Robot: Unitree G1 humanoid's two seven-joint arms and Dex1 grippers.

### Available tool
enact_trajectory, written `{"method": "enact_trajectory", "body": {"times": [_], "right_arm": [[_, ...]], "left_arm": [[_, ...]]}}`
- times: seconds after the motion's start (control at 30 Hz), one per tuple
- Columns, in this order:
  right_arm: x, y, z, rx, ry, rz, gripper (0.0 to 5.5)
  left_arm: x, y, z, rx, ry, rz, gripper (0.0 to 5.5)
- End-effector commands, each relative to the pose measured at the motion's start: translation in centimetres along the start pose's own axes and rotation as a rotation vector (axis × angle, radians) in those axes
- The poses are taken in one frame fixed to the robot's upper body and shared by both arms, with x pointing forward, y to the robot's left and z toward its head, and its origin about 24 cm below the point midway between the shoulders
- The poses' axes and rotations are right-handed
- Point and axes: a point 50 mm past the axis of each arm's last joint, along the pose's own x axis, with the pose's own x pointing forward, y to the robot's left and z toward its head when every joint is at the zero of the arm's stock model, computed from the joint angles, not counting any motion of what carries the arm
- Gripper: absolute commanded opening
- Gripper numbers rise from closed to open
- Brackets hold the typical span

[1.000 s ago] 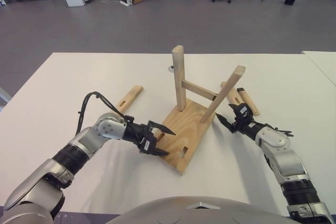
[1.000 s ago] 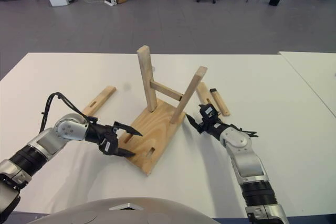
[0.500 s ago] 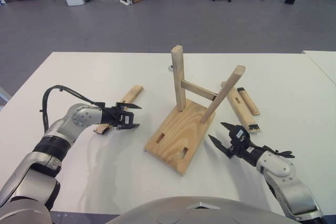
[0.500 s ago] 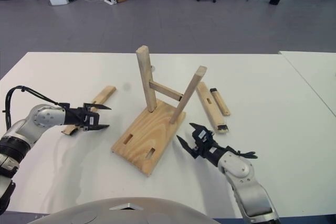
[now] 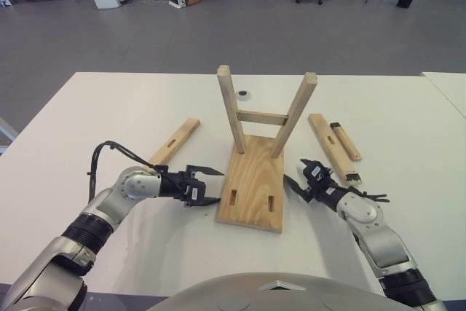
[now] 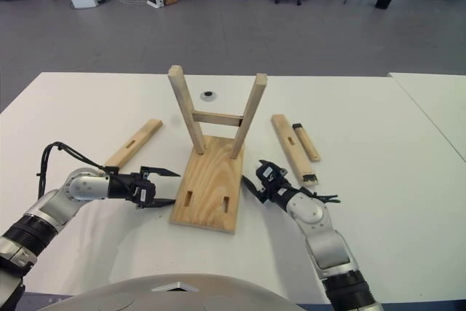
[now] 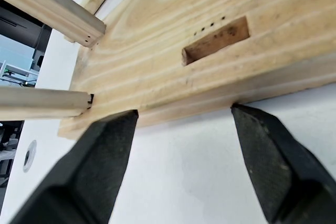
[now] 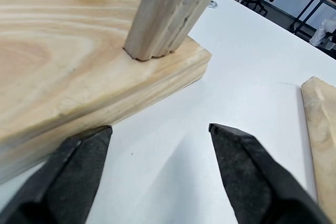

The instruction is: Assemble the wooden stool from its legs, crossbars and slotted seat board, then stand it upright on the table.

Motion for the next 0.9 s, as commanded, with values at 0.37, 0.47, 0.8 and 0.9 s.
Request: {"method": "enact_trajectory", "body": {"times": [0.37, 0.47, 0.8, 0.9], "right_arm": [[-3.1, -14.8, 1.9, 0.143, -0.043, -0.482, 3.47], [-3.2, -15.8, -0.5, 0.242, 0.044, -0.453, 3.47], [-1.9, -12.9, -4.1, 0.332, 0.163, -0.285, 3.47], [-1.8, -12.0, -4.9, 0.384, 0.181, -0.251, 3.47]], "left_arm": [[1.2, -0.1, -2.1, -0.224, 0.088, 0.075, 3.31], [1.6, -0.4, -2.3, -0.250, 0.082, 0.093, 3.31], [2.0, -0.8, -2.4, -0.324, 0.058, 0.139, 3.31], [1.9, -0.9, -2.9, -0.334, 0.088, 0.144, 3.31]]}}
